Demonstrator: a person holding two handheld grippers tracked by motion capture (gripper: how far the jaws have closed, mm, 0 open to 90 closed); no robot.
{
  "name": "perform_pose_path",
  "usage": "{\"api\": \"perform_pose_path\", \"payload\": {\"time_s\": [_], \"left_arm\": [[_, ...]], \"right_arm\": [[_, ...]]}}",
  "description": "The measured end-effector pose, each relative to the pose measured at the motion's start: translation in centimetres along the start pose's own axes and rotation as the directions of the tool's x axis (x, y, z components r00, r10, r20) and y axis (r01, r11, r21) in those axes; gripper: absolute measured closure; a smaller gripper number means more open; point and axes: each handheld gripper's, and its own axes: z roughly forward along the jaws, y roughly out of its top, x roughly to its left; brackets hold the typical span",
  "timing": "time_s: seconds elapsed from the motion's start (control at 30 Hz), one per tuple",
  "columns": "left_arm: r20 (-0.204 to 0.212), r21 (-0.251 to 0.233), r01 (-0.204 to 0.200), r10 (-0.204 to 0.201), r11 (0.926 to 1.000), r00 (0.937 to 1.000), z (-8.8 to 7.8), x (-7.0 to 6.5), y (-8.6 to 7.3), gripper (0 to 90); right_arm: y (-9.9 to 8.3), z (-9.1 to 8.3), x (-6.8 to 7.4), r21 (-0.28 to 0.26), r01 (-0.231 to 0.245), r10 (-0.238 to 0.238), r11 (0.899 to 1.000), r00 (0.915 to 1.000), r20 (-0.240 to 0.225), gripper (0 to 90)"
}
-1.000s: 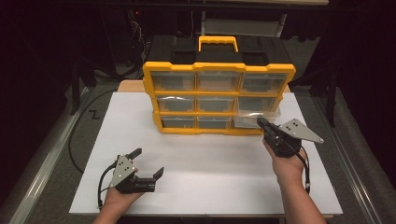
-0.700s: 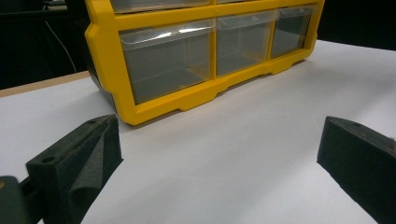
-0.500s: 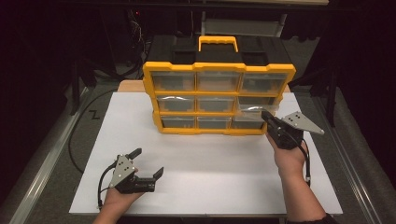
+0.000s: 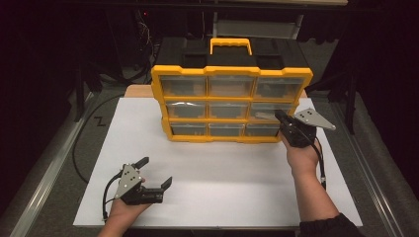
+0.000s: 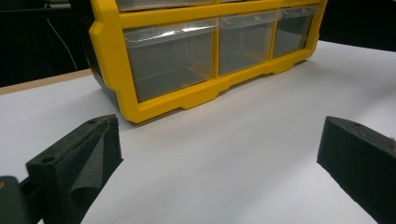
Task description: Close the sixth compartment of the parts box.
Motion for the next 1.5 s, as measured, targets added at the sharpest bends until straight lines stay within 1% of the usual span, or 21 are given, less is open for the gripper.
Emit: {"api": "perform_pose_path", "payload": {"time_s": [0.2,0.53,0.6,0.63,0.73,0.87,0.97,1.03,1.1,1.2,1.3,1.37,1.4,1.5], "left_arm": [[-0.001,0.000,0.000,0.000,1.0000,1.0000,0.0,0.1,0.0,0.5],[-0.002,0.001,-0.001,0.001,1.0000,1.0000,0.1,0.1,0.0,0.5],[-0.003,0.001,-0.001,0.001,1.0000,1.0000,0.0,0.1,0.0,0.5],[-0.004,0.001,0.000,0.000,1.0000,1.0000,0.0,0.1,0.0,0.5],[-0.005,0.002,-0.001,0.001,1.0000,1.0000,0.0,0.1,0.0,0.6],[-0.005,0.002,-0.002,0.002,1.0000,1.0000,0.0,0.1,0.0,0.5],[-0.005,0.002,-0.002,0.002,1.0000,1.0000,-0.1,0.1,0.0,0.6],[-0.005,0.003,-0.001,0.001,1.0000,1.0000,-0.1,0.1,0.0,0.5],[-0.006,0.001,0.001,-0.001,1.0000,1.0000,-0.1,0.1,0.0,0.6],[-0.004,0.003,-0.001,0.001,1.0000,1.0000,0.0,0.1,0.0,0.5],[-0.004,0.003,-0.001,0.001,1.0000,1.0000,0.0,0.1,0.0,0.6],[-0.004,0.003,-0.002,0.002,1.0000,1.0000,0.0,0.1,0.0,0.5],[-0.004,0.003,-0.002,0.002,1.0000,1.0000,0.0,0.1,0.0,0.6],[-0.004,0.003,-0.002,0.002,1.0000,1.0000,0.0,0.1,0.0,0.5]], "right_arm": [[0.1,0.6,-0.2,0.003,0.003,-0.003,1.000,1.0000,0.007,90.0],[0.3,0.6,-0.1,0.016,0.015,-0.015,1.000,0.9998,0.010,90.0],[0.4,0.5,-0.1,0.017,0.018,-0.018,1.000,0.9998,0.004,90.0],[0.4,0.4,0.0,0.018,0.016,-0.016,1.000,0.9999,0.000,88.3],[0.4,0.2,0.2,0.027,0.014,-0.014,1.000,0.9998,-0.015,81.1],[0.4,-0.3,0.4,0.048,0.003,0.000,0.999,0.9985,-0.055,69.6],[0.4,-0.8,0.7,0.046,0.005,-0.002,0.999,0.9975,-0.070,59.7],[0.4,-1.1,0.9,0.044,0.004,-0.001,0.999,0.9960,-0.089,52.2],[0.3,-1.3,1.1,0.055,0.009,-0.003,0.998,0.9937,-0.112,43.3],[-0.3,-1.7,1.5,0.059,0.012,-0.003,0.998,0.9905,-0.137,30.9],[-1.1,-2.0,1.9,0.063,0.019,-0.008,0.998,0.9873,-0.159,21.3],[-1.8,-2.2,2.2,0.071,0.008,0.004,0.997,0.9849,-0.173,15.8],[-2.1,-2.3,2.4,0.076,0.010,0.004,0.997,0.9839,-0.179,14.9],[-3.2,-2.5,2.9,0.087,0.020,-0.003,0.996,0.9818,-0.190,7.2]]}}
